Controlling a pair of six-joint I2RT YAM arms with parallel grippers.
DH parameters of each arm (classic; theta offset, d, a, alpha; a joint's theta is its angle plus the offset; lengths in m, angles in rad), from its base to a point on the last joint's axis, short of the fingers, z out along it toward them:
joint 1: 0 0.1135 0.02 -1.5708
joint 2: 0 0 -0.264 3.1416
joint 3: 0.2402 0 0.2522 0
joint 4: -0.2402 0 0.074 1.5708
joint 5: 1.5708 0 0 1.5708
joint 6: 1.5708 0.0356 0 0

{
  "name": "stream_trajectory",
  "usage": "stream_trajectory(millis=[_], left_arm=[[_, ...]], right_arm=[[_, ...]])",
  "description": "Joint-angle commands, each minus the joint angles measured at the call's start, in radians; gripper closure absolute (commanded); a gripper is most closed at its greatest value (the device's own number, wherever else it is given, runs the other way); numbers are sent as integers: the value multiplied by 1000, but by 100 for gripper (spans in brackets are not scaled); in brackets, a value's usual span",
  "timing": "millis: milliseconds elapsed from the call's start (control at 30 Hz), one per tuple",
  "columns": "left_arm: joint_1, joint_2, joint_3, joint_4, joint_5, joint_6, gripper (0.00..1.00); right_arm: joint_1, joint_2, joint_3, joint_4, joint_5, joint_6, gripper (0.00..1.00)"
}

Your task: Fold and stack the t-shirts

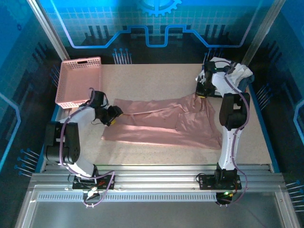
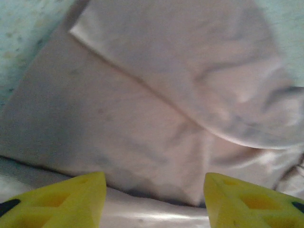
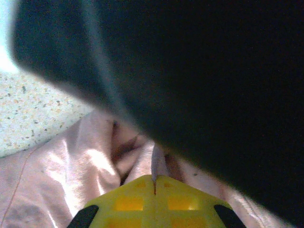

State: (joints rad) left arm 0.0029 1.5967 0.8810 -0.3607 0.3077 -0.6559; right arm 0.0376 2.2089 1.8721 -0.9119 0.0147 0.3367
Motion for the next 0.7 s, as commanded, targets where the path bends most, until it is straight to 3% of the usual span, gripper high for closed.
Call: stream_trajectory(millis=[0, 233, 433, 667], left_arm=[[16, 46, -29, -39, -85, -57, 46], [93, 19, -102, -121, -237, -77, 51], [194, -57, -200, -112, -227, -62, 53], [195, -124, -217, -144, -203, -52, 49]], right_arm=[[26, -66, 36, -1, -39, 29, 100], [60, -119, 75, 10, -95, 58, 100], [73, -110, 166, 20, -156, 95, 100], [64, -73, 223, 83, -228, 183, 100]])
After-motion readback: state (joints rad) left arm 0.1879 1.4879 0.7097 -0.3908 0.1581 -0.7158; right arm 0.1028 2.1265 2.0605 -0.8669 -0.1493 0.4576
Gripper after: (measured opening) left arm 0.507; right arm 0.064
